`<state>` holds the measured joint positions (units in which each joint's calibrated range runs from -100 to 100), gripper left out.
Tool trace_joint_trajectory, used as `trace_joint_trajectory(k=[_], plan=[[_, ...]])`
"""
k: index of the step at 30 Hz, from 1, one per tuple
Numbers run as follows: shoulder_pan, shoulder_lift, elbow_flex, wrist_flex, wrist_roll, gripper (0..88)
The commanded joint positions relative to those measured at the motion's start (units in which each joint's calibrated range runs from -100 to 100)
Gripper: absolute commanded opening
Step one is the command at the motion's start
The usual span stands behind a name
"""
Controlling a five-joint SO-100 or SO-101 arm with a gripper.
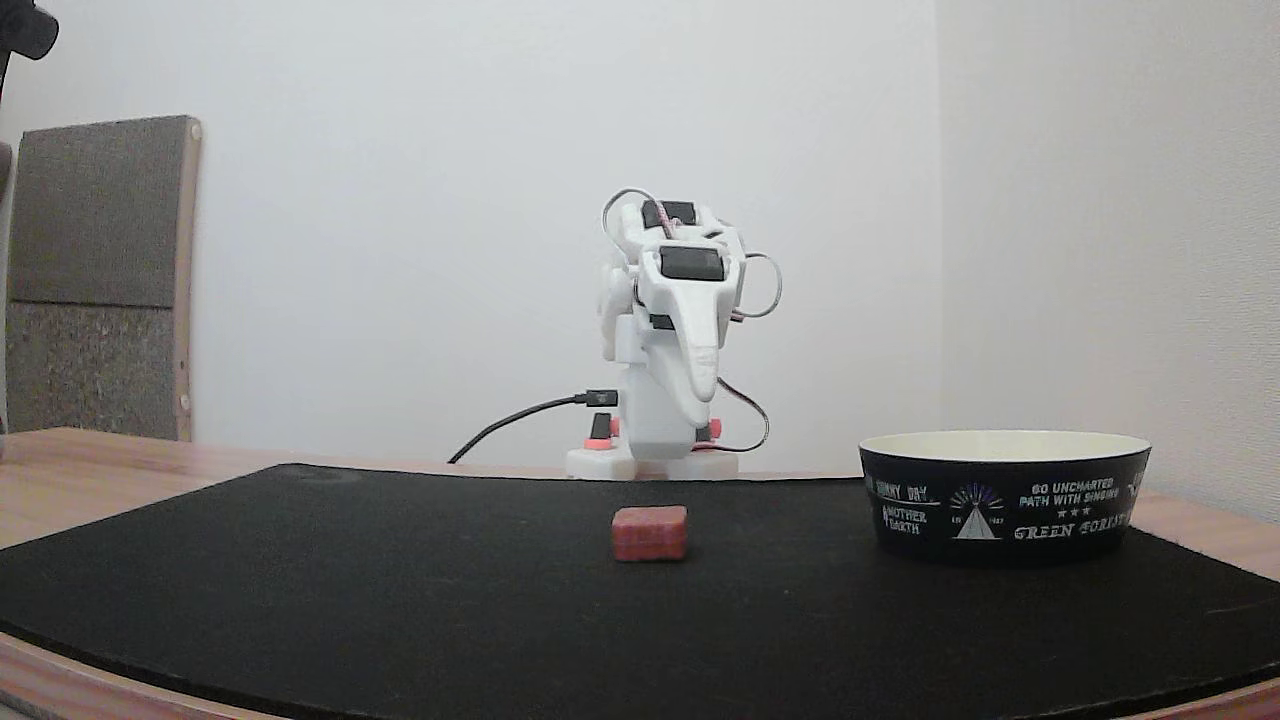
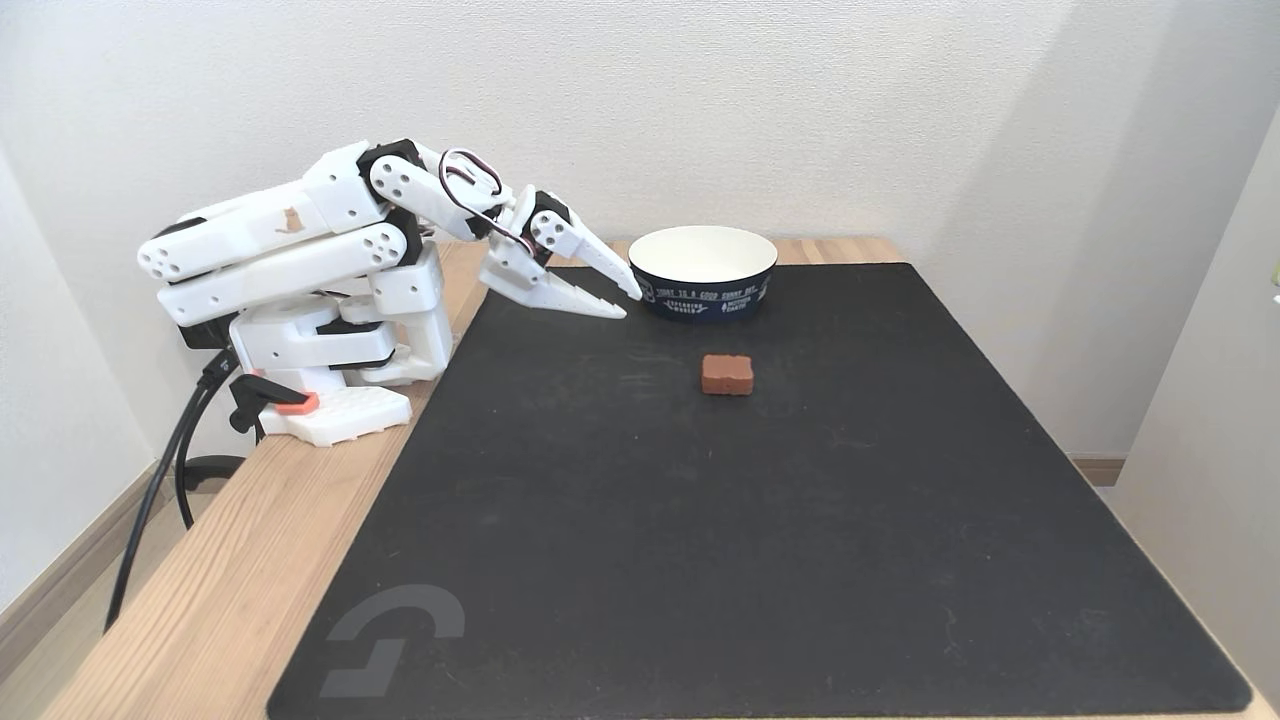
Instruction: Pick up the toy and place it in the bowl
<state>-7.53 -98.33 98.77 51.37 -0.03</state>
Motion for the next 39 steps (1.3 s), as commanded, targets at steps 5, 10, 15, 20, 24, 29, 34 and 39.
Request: trace_joint_trajectory(k=[5, 10, 15, 20, 24, 29, 34, 39], plan=[[0.3, -1.2, 0.8, 1.9, 0.3, 8.8], [0.3, -1.2, 0.8, 1.9, 0.3, 8.8], [0.3, -1.2, 0.8, 1.9, 0.2, 8.8], [0.3, -1.2, 0.8, 1.9, 0.3, 8.8], [0.4, -1.2, 0.8, 1.9, 0.3, 8.8], [0.4, -1.2, 0.8, 1.9, 0.2, 8.8], [0.4, -1.2, 0.8, 1.9, 0.2, 8.8], [0.5, -1.2, 0.8, 1.8, 0.0, 14.0]])
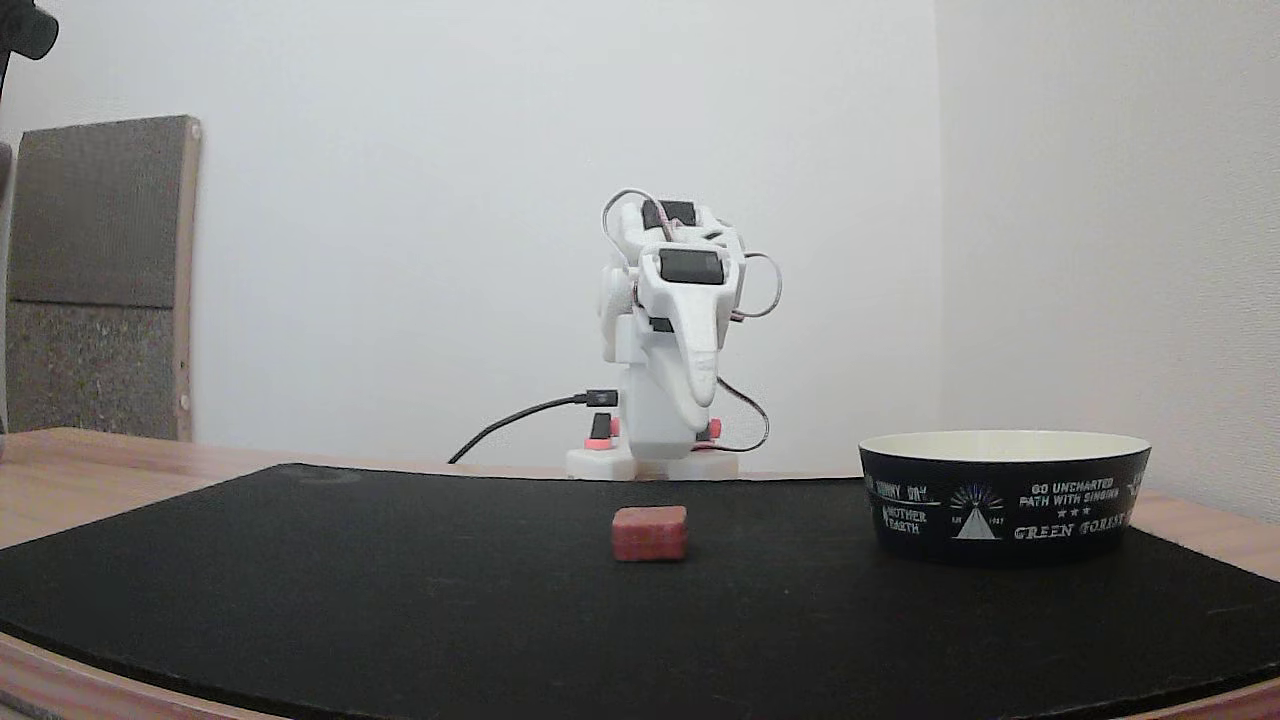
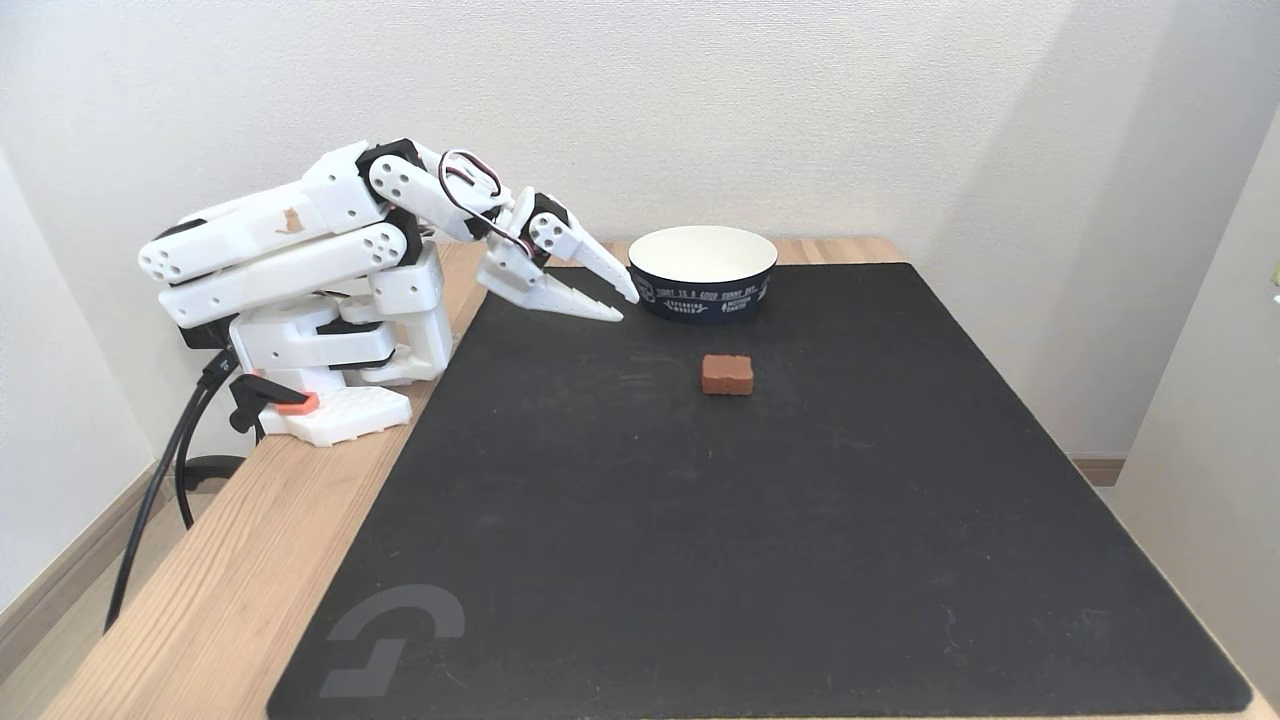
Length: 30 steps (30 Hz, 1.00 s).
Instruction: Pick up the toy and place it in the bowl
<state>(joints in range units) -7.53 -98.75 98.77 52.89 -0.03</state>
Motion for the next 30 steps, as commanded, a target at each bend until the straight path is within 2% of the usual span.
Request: trace_joint_trajectory(k=[1, 5, 6, 14, 17, 20, 25, 30], plan=[[0.5, -0.7, 0.8, 0.4, 0.0, 18.1], [0.6, -0.7, 0.8, 0.5, -0.1, 39.4], [0.6, -0.7, 0.8, 0.5, -0.1, 41.7], [3.1, 0.3, -0.9, -0.3, -0.1, 42.4], [5.0, 8.1, -11.3, 0.5, -0.1, 42.4], [6.2, 25.3, -25.9, 3.9, -0.1, 42.4], [4.7, 53.5, -43.6, 0.7, -0.1, 42.4], [6.9, 79.5, -60.7, 4.3, -0.1, 42.4]])
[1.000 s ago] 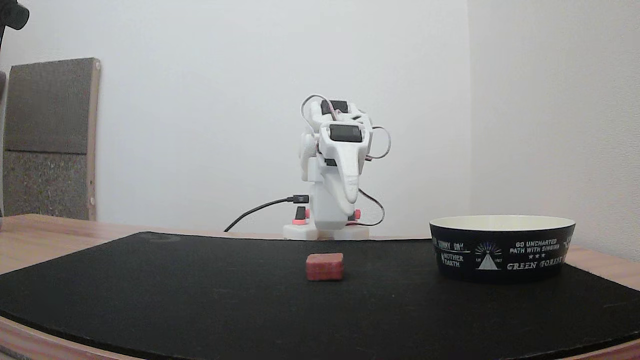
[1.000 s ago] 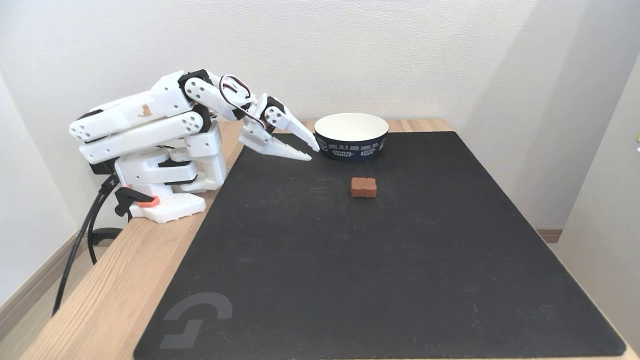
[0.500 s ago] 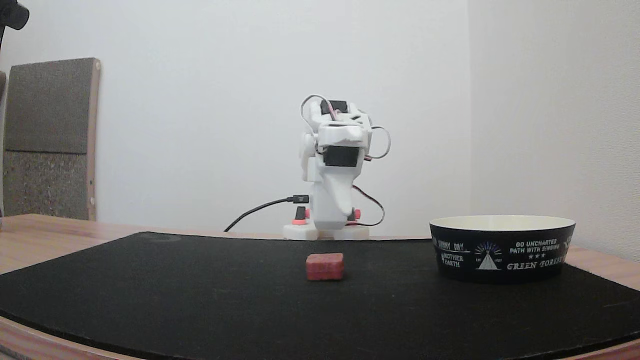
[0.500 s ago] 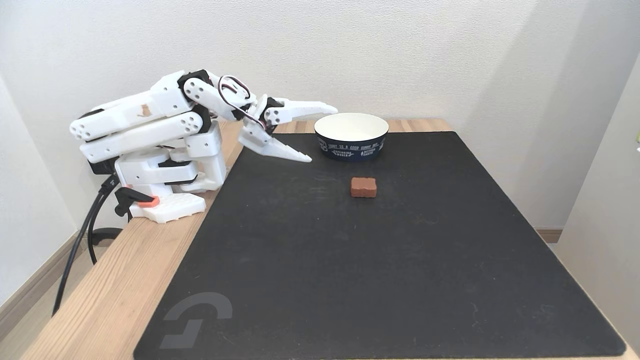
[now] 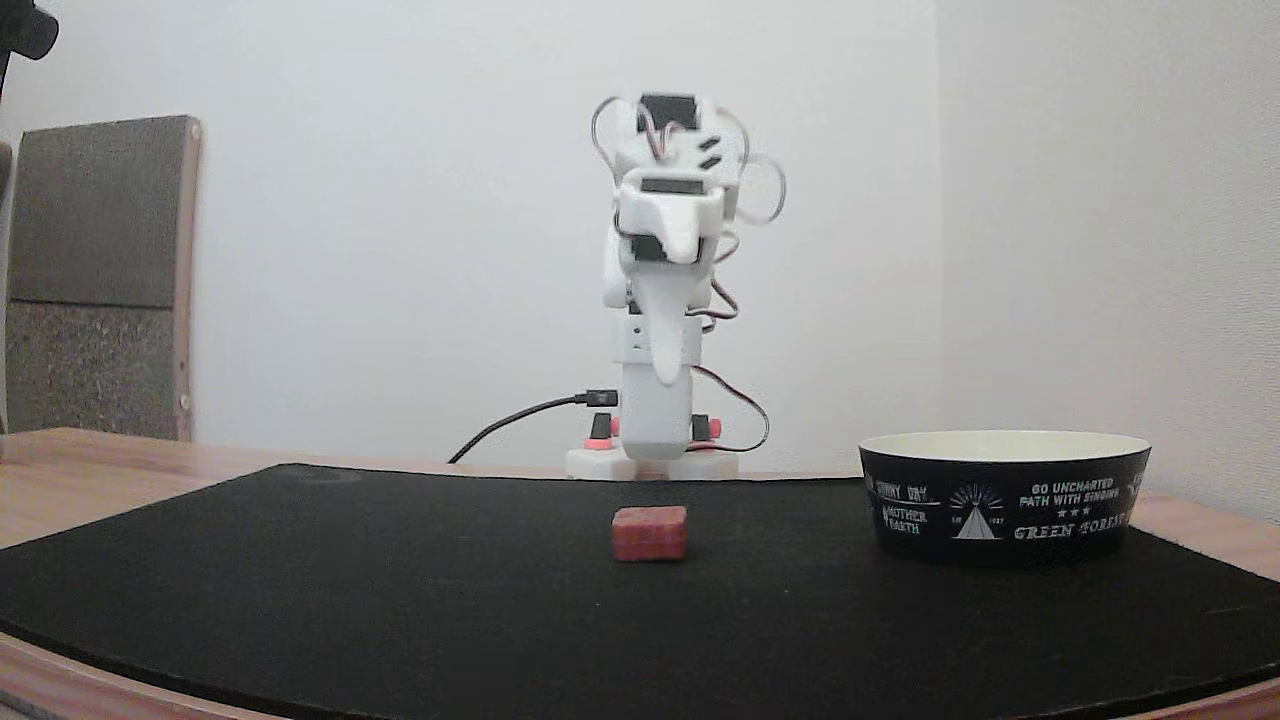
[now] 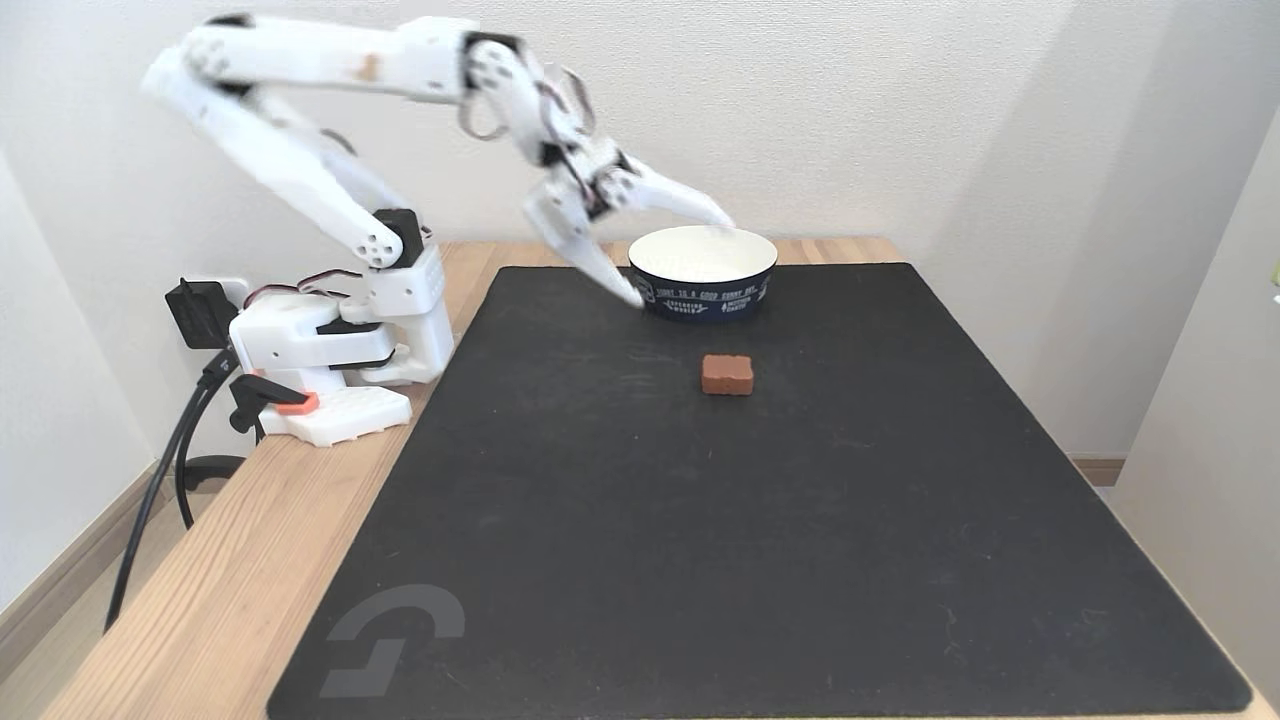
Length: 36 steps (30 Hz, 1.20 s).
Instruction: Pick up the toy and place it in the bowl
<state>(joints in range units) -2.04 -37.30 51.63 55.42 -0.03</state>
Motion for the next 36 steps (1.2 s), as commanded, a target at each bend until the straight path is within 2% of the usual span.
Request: trace_joint_trajectory(k=[1, 4, 11, 14, 18, 36], plan=[[1.8, 21.8, -16.3, 2.6, -0.1, 42.4], [3.4, 33.6, -27.1, 8.6, -0.1, 42.4], [3.1, 48.5, -48.7, 18.1, -0.3, 42.4], [1.2, 53.9, -57.0, 22.3, -2.8, 42.4], [-1.8, 60.2, -63.5, 27.9, -3.8, 42.4], [0.7, 71.9, -67.8, 25.9, -3.9, 42.4]])
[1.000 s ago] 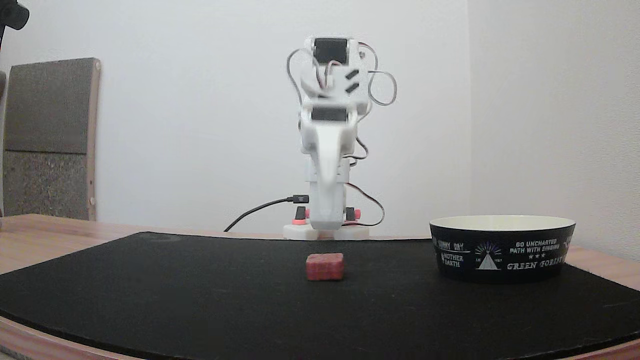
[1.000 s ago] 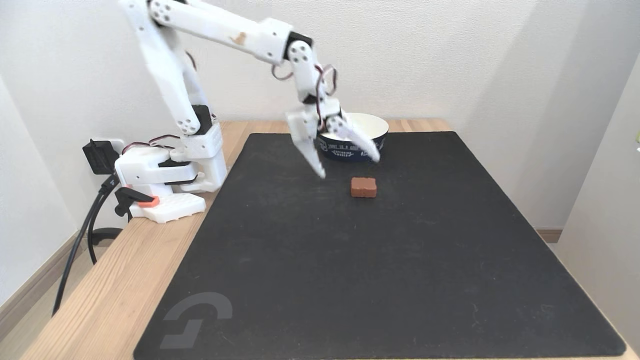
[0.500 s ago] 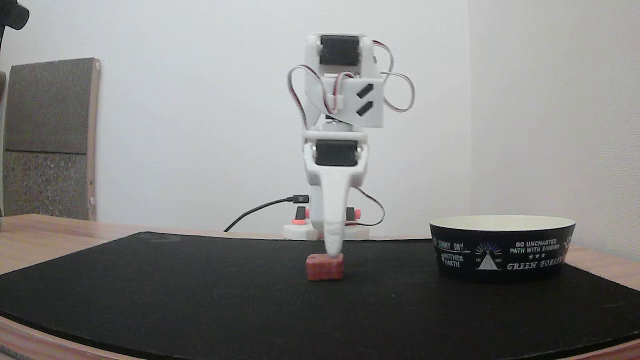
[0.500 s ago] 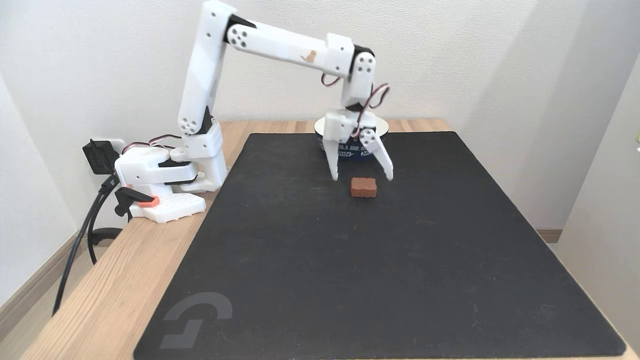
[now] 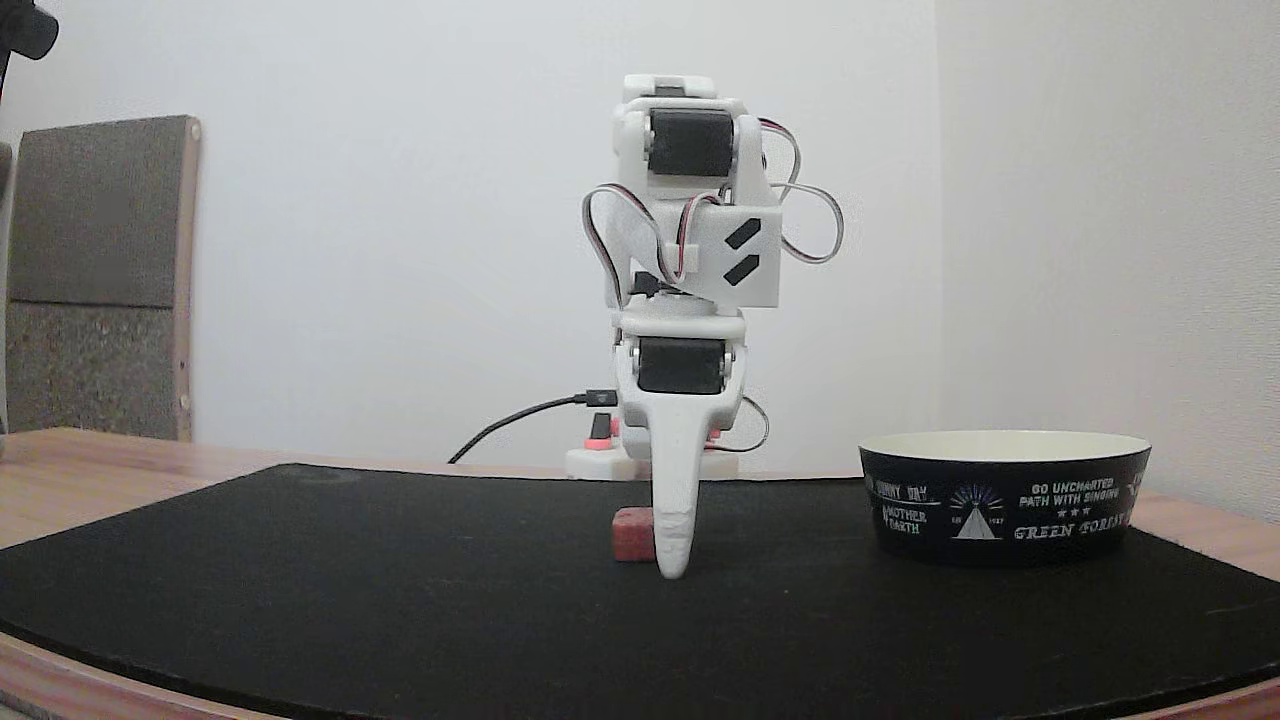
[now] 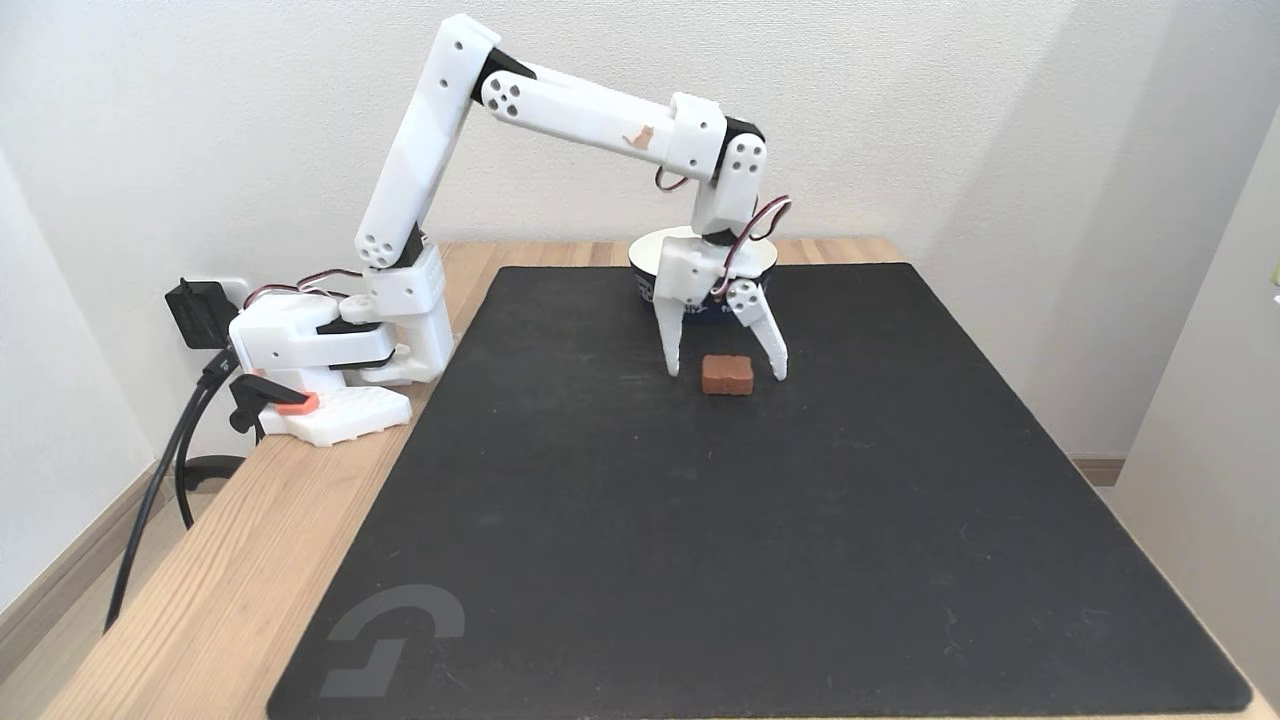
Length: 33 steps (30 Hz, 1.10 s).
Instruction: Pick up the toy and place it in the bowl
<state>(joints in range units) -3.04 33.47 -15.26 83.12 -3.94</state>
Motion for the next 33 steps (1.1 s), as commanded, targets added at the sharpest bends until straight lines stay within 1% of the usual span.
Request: trace_joint_trajectory(k=[1, 9, 12, 14, 15, 17, 19, 27, 33], plan=[[2.8, 1.1, -0.8, -2.0, 0.0, 42.4], [4.8, 1.1, -0.8, -2.3, 0.0, 42.2], [4.8, 1.1, -0.8, -2.3, 0.0, 33.9], [4.8, 1.1, -0.8, -2.3, 0.0, 24.8], [4.8, 1.1, -0.8, -2.7, 0.0, 16.8], [4.8, 1.1, -0.4, -3.9, 0.0, 10.9], [4.8, 1.1, -0.1, -4.5, 0.0, 7.0], [3.7, -0.2, -1.5, -4.6, 0.0, 6.7], [-3.2, -10.7, -8.9, -4.6, 0.1, 6.9]])
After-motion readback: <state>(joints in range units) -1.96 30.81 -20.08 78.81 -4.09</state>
